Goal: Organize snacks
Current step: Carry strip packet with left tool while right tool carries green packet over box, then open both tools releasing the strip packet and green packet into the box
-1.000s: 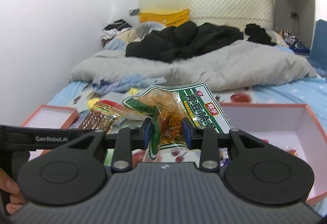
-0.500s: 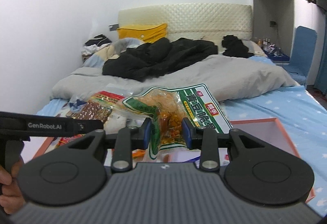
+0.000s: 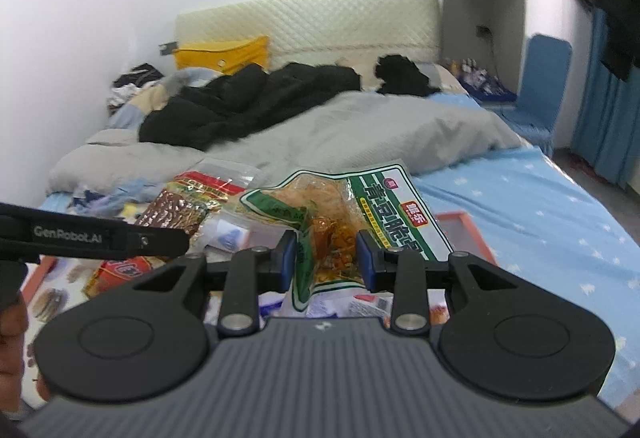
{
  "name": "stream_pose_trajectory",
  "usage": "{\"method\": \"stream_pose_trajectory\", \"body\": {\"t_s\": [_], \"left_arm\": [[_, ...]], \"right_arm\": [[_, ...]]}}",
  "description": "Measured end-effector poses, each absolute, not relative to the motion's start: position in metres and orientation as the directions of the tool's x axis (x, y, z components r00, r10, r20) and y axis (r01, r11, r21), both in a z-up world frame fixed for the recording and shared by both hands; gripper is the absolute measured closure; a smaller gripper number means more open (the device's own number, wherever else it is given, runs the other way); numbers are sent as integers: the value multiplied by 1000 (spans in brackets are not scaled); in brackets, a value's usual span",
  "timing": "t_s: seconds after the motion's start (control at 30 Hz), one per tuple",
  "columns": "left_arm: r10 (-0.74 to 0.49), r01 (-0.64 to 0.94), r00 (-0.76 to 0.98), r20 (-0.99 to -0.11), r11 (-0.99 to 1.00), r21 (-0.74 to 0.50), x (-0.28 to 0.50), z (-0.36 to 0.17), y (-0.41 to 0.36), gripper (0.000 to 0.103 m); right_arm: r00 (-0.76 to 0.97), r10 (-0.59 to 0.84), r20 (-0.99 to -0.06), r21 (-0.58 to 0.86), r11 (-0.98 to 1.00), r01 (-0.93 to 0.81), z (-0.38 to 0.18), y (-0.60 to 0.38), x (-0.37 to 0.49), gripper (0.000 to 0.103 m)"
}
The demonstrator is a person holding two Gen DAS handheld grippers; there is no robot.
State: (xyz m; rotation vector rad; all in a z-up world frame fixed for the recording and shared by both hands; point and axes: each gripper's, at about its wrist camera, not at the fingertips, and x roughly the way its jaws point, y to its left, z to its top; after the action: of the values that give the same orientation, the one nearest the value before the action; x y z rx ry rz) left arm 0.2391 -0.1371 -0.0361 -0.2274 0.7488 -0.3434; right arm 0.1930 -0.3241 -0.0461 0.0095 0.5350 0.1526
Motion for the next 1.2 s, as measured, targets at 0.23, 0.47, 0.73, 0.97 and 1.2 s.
{"method": "stream_pose_trajectory", "body": {"t_s": [0.23, 0.47, 0.73, 0.97, 1.2], "left_arm": [[-401, 251, 608, -685, 916, -313, 262, -66, -173, 49], [-401, 271, 547, -735, 915, -298, 279, -94, -199, 49], [-391, 266, 499, -774, 919, -292, 288, -114, -217, 48], [-381, 258, 505, -774, 923, -286, 290, -112, -215, 30], [-391, 288, 542, -744, 918, -272, 280, -92, -212, 30]], "right_arm": [[821, 104, -561, 59, 995, -86, -75, -349, 204, 67], [783, 73, -618, 50, 997, -54, -106, -365, 216, 67], [740, 64, -669, 39, 998, -50, -131, -375, 223, 66], [737, 66, -673, 59, 998, -35, -133, -380, 223, 42], [761, 83, -643, 84, 996, -38, -117, -382, 217, 42]]}}
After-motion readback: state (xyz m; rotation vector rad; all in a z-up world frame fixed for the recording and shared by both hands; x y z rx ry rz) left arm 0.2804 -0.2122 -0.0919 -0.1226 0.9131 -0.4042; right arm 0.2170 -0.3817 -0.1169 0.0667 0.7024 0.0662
